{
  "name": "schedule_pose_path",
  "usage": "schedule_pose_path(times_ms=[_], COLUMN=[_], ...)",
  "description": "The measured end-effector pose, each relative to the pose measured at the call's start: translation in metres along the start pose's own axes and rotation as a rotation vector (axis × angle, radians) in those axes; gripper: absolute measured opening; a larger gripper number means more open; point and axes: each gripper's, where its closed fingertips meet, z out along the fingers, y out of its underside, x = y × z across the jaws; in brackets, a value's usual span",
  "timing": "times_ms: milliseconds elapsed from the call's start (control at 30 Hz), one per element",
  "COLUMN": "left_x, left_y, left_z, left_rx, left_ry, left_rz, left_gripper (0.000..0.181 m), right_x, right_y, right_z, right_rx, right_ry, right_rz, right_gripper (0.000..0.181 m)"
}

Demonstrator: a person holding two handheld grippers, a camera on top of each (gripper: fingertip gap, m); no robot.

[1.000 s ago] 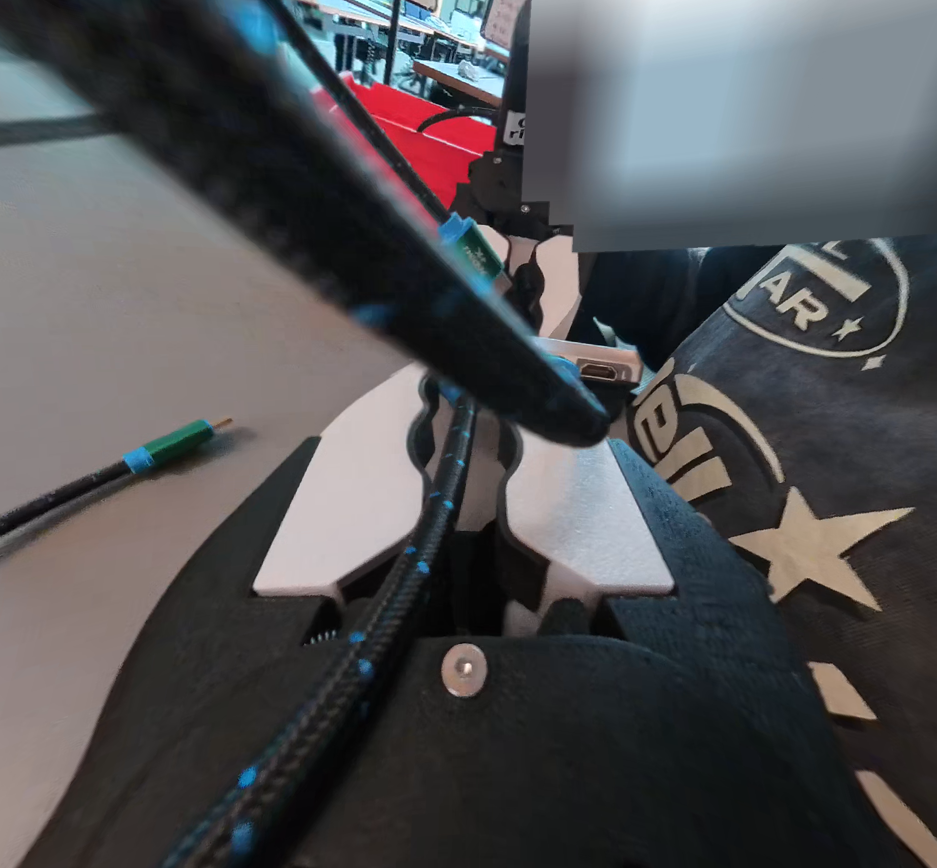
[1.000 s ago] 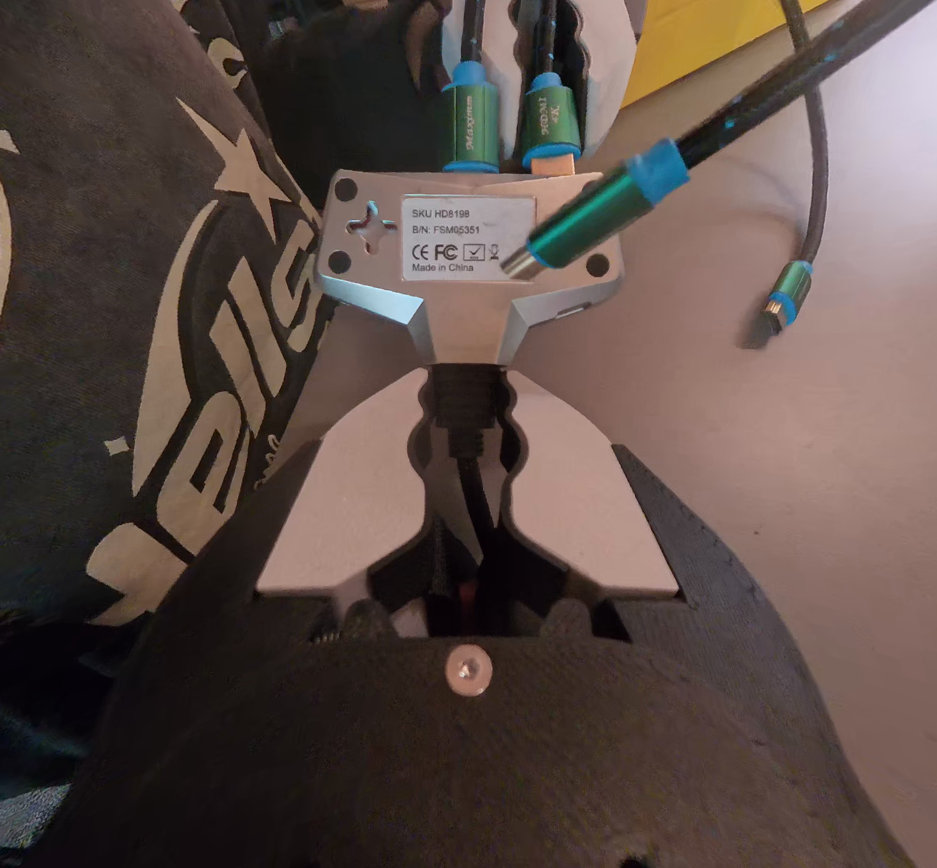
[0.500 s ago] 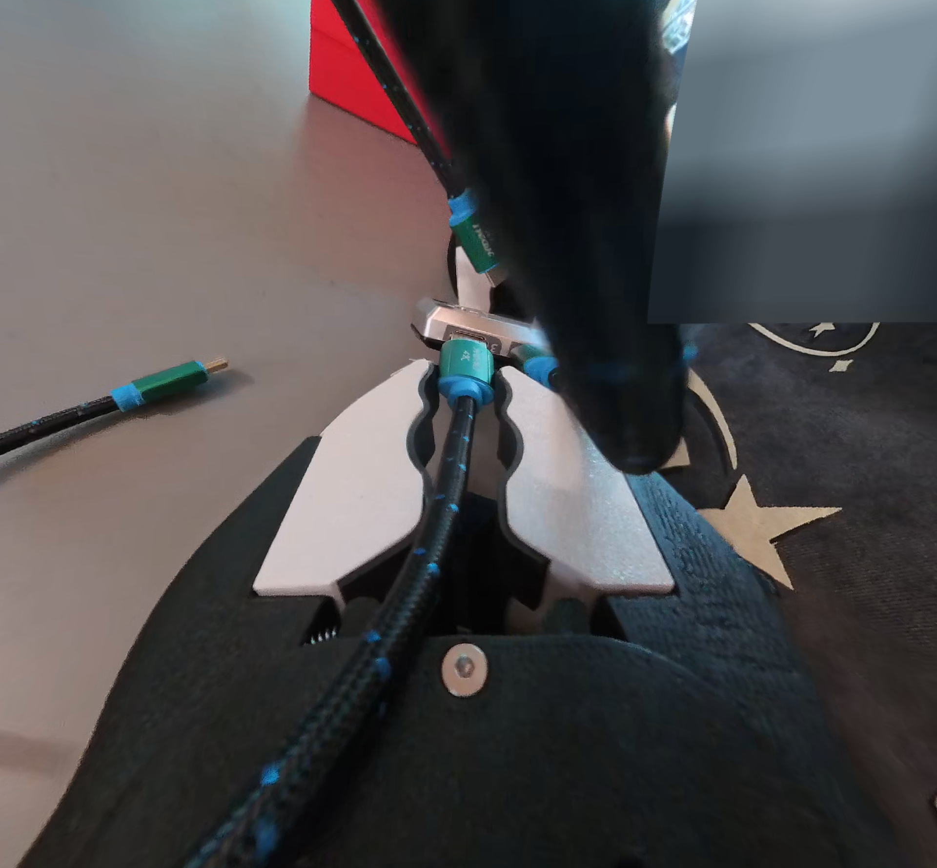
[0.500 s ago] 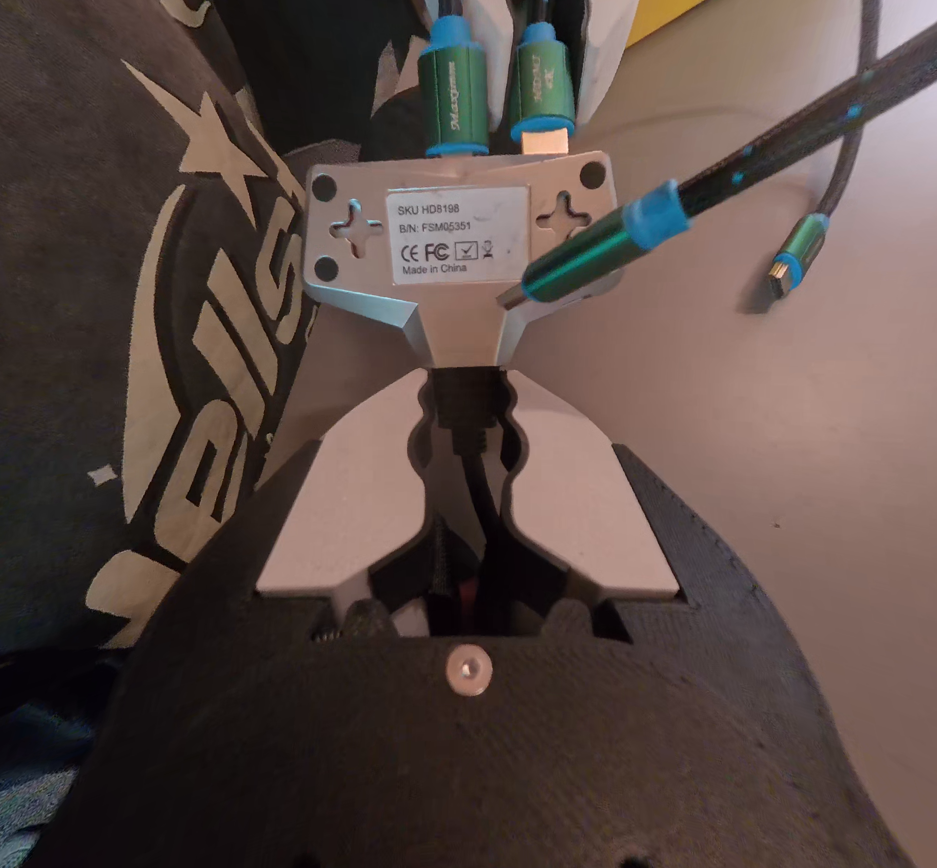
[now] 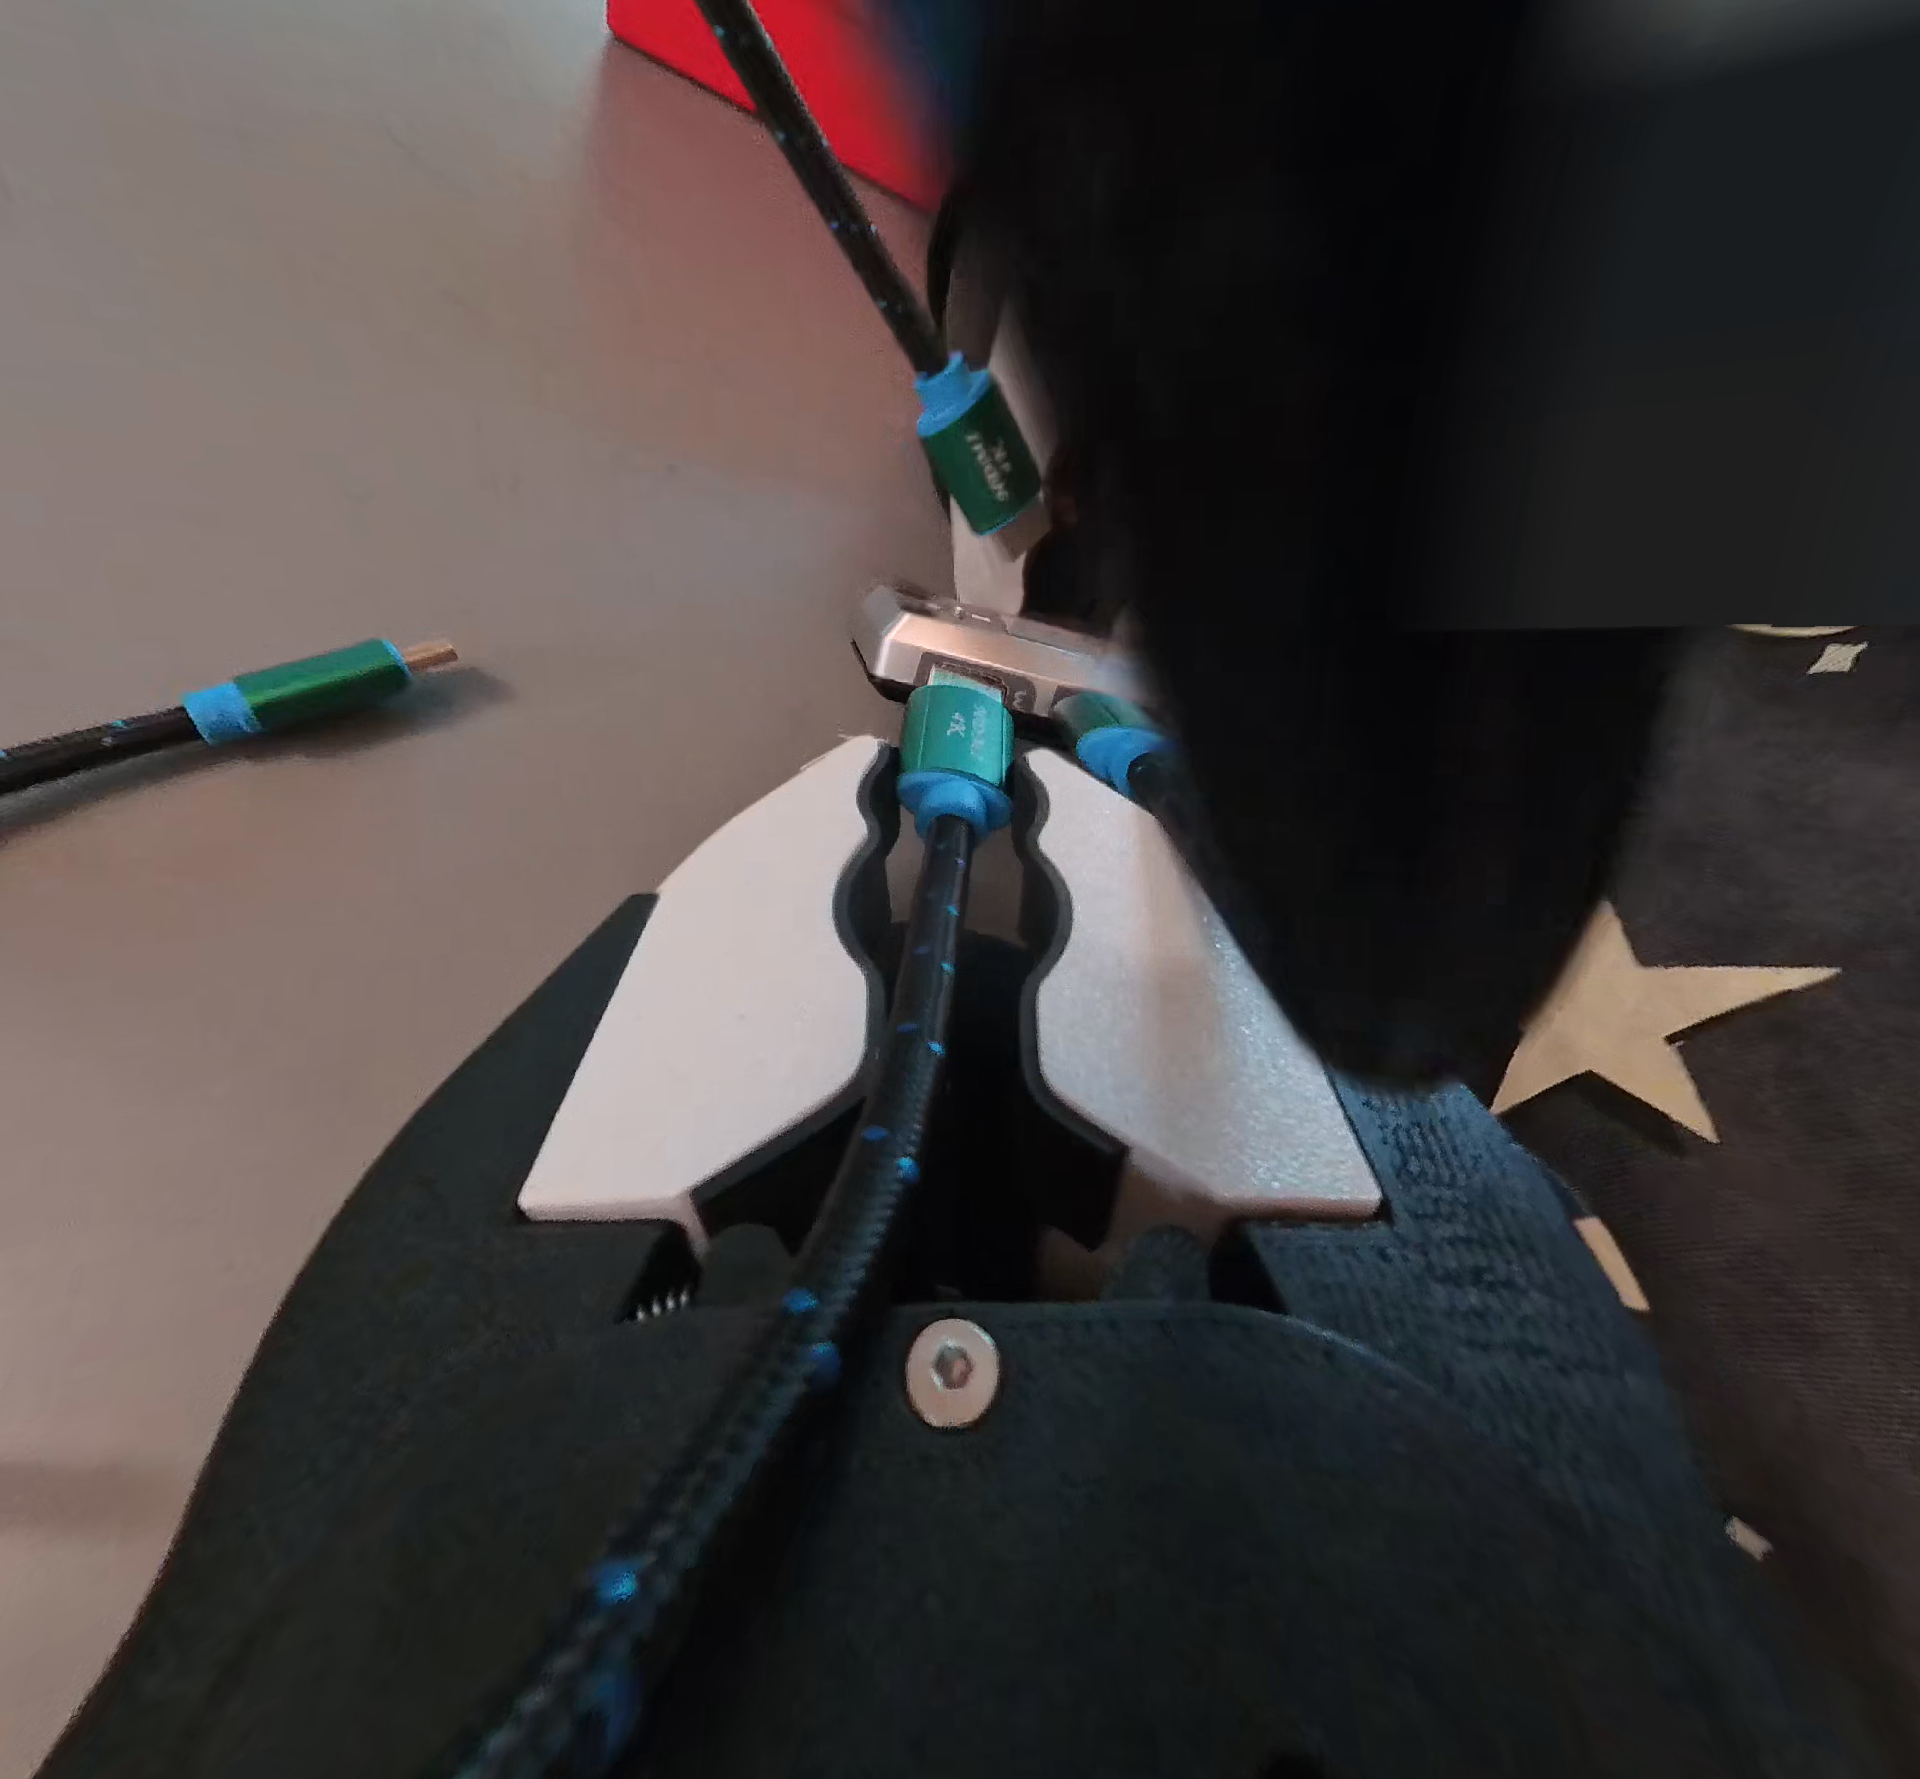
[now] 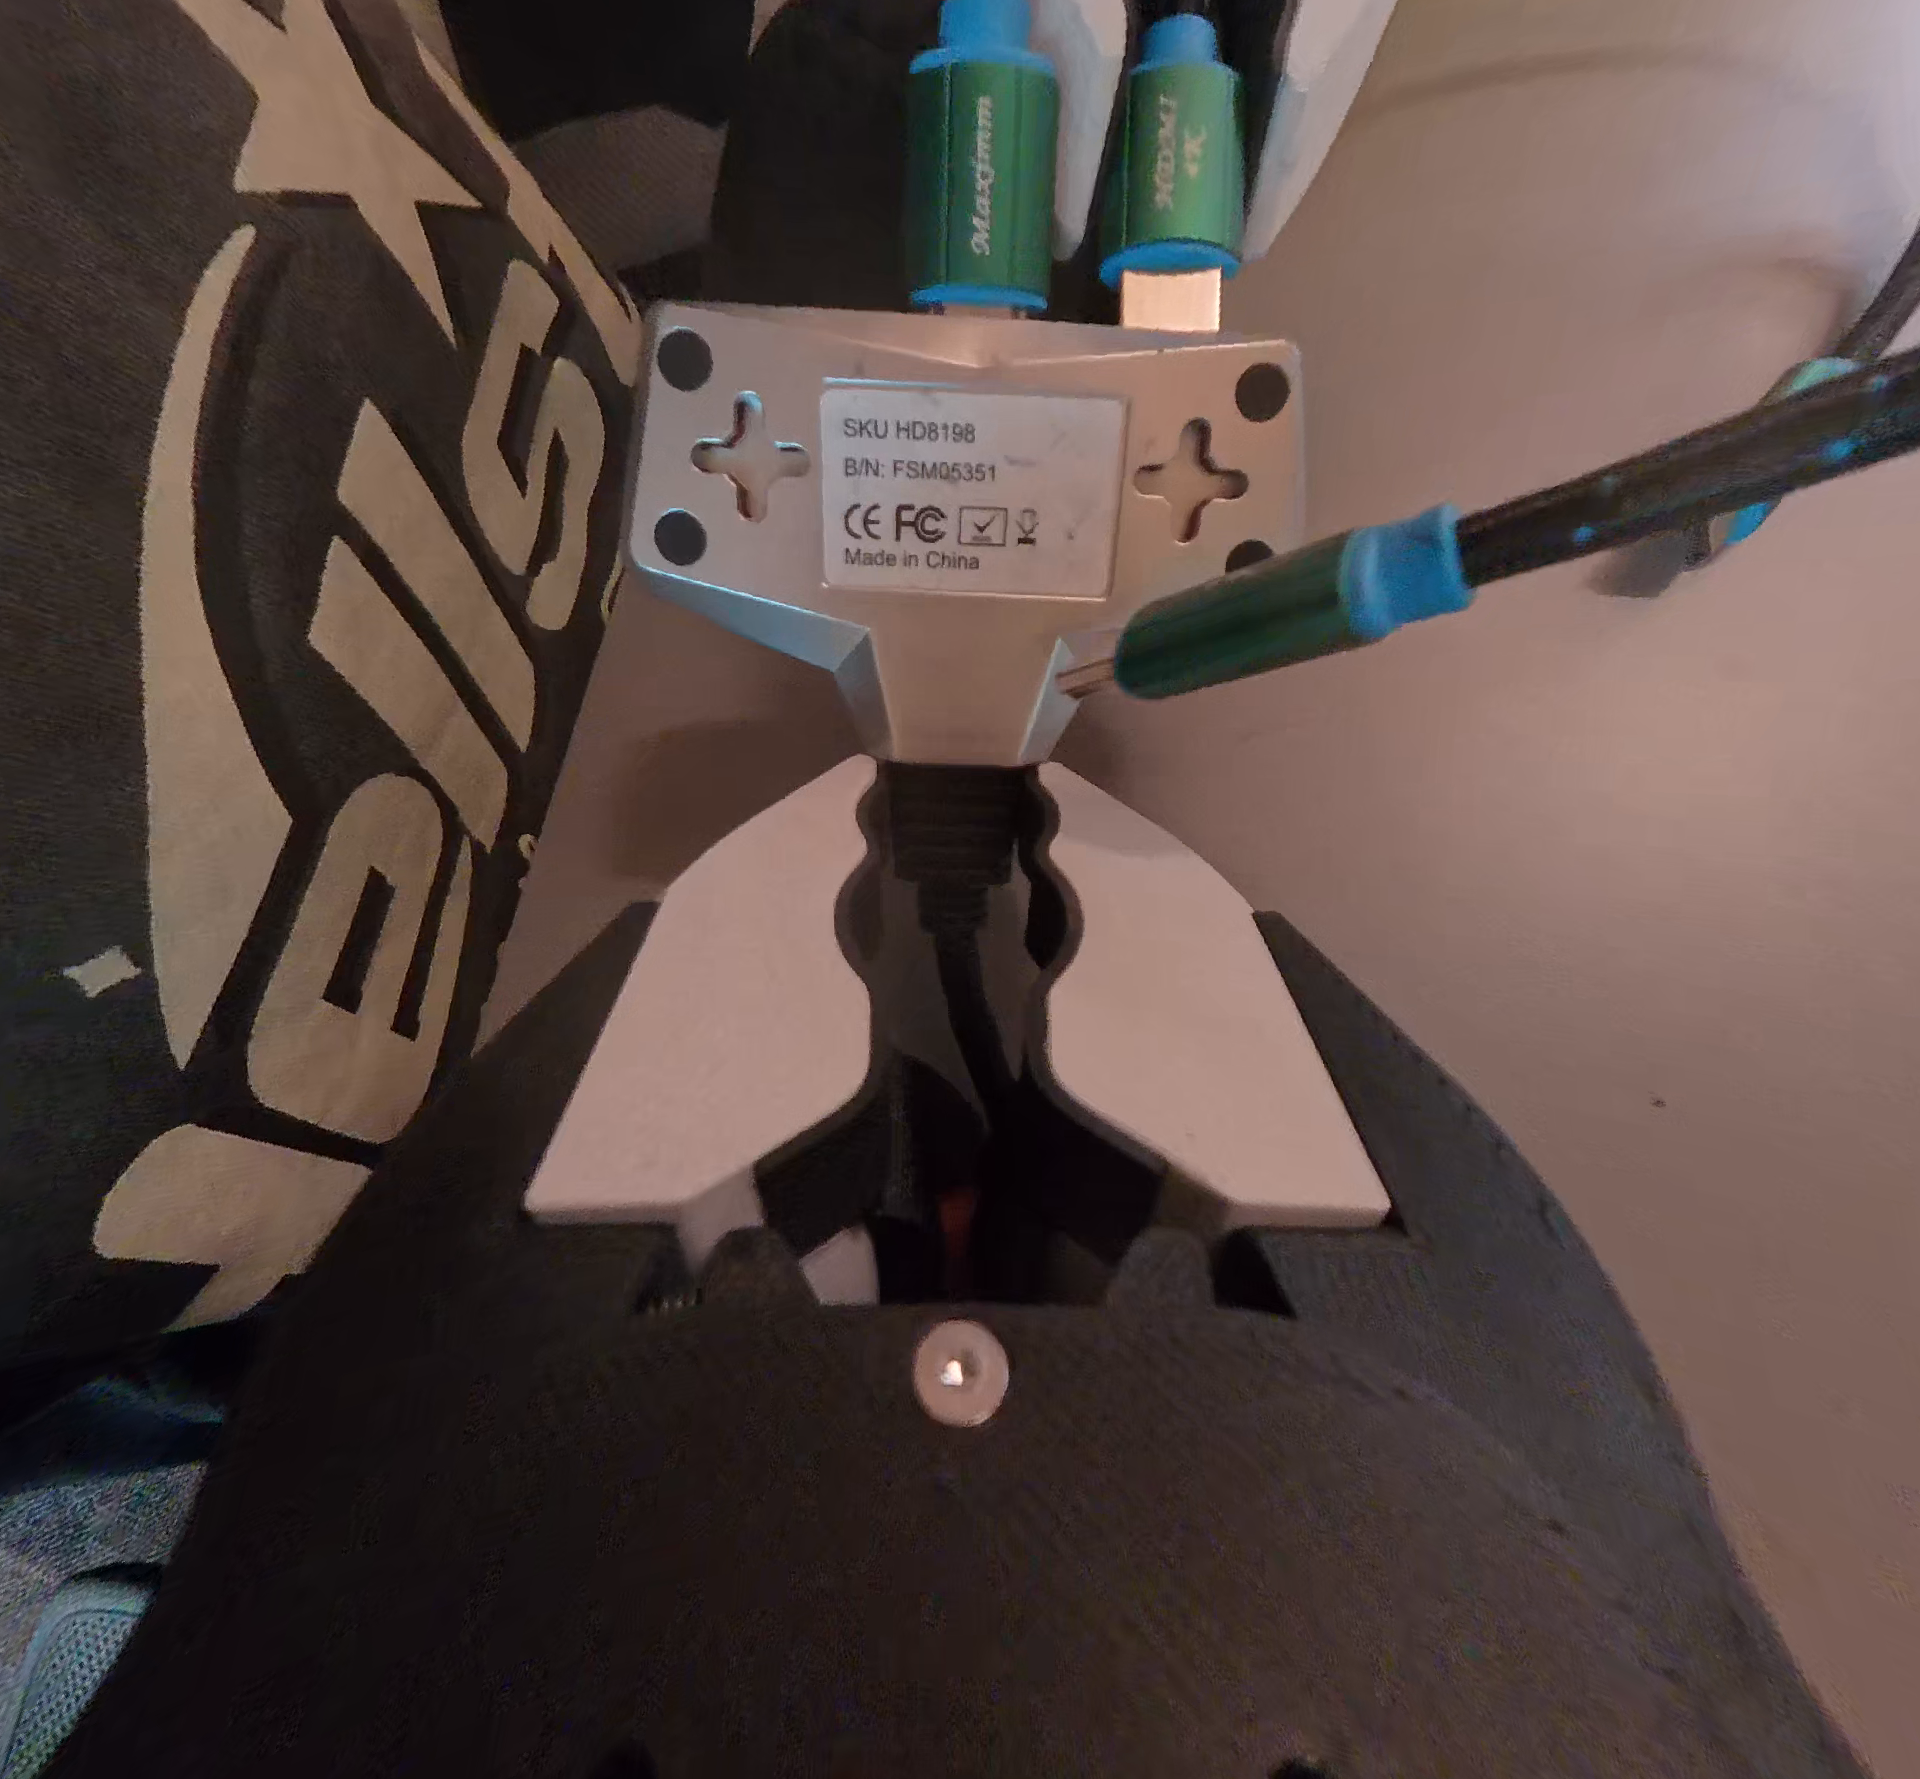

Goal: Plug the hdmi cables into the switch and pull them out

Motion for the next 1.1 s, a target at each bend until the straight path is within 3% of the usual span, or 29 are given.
schedule_pose_path(times_ms=[233, 433, 600, 700, 767, 867, 967, 1100], left_x=[-0.009, -0.032, -0.011, 0.009, 0.021, 0.035, 0.046, 0.053], left_y=[0.000, 0.018, 0.012, -0.004, -0.015, -0.025, -0.030, -0.032], left_z=[-0.010, -0.045, -0.055, -0.059, -0.056, -0.045, -0.032, -0.025], left_rx=[0.047, 0.017, 0.153, 0.283, 0.366, 0.442, 0.476, 0.492], left_ry=[-0.039, -0.289, -0.249, -0.199, -0.155, -0.088, -0.004, 0.046], left_rz=[-0.008, 0.026, 0.006, 0.071, 0.113, 0.158, 0.151, 0.152], left_gripper=[0.021, 0.020, 0.020, 0.021, 0.021, 0.020, 0.020, 0.020], right_x=[0.006, 0.029, 0.048, 0.056, 0.045, 0.005, -0.013, -0.015], right_y=[-0.006, 0.022, 0.038, 0.010, -0.038, -0.101, -0.117, -0.118], right_z=[-0.009, -0.023, -0.023, -0.033, -0.043, -0.045, -0.021, -0.008], right_rx=[0.029, -0.125, -0.239, -0.071, 0.204, 0.578, 0.628, 0.627], right_ry=[0.033, 0.228, 0.360, 0.430, 0.412, 0.244, 0.119, 0.098], right_rz=[0.032, 0.040, 0.012, 0.037, -0.005, -0.073, -0.051, -0.066], right_gripper=[0.024, 0.024, 0.026, 0.066, 0.068, 0.056, 0.048, 0.030])
